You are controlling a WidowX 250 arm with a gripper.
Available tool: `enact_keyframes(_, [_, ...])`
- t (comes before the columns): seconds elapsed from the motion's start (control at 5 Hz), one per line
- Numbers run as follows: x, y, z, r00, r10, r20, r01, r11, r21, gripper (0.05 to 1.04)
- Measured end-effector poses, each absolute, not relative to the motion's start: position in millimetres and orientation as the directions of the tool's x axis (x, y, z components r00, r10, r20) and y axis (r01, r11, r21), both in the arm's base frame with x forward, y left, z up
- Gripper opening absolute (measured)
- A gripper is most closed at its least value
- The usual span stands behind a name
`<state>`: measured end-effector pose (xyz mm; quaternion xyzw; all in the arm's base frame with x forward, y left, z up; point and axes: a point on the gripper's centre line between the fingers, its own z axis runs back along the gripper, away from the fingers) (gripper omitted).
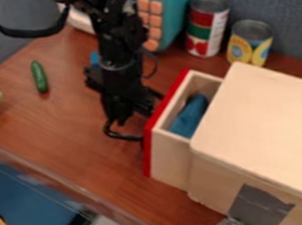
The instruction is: Open the drawer
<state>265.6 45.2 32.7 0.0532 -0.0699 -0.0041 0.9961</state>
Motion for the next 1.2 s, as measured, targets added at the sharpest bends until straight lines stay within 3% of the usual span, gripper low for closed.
enact_keyframes(1.2, [258.6,75.2,35.6,0.994,-0.036,0.104,0.024,0.993,0.116,0.128])
